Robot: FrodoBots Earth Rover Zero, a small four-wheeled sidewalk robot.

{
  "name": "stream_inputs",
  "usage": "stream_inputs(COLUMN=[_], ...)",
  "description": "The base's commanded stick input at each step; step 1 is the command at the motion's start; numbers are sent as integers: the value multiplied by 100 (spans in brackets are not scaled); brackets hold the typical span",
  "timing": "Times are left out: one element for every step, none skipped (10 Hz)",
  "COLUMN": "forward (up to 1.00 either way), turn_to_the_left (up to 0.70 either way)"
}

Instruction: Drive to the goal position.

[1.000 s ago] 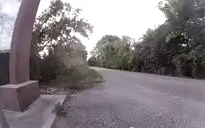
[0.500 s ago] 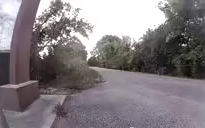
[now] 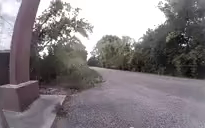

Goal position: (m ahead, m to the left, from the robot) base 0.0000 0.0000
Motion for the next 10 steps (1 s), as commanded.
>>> stream_inputs(forward=[5,5,5,5,5,5,5,4,4,5], turn_to_the_left=[0,0,0,0,0,0,0,0,0,0])
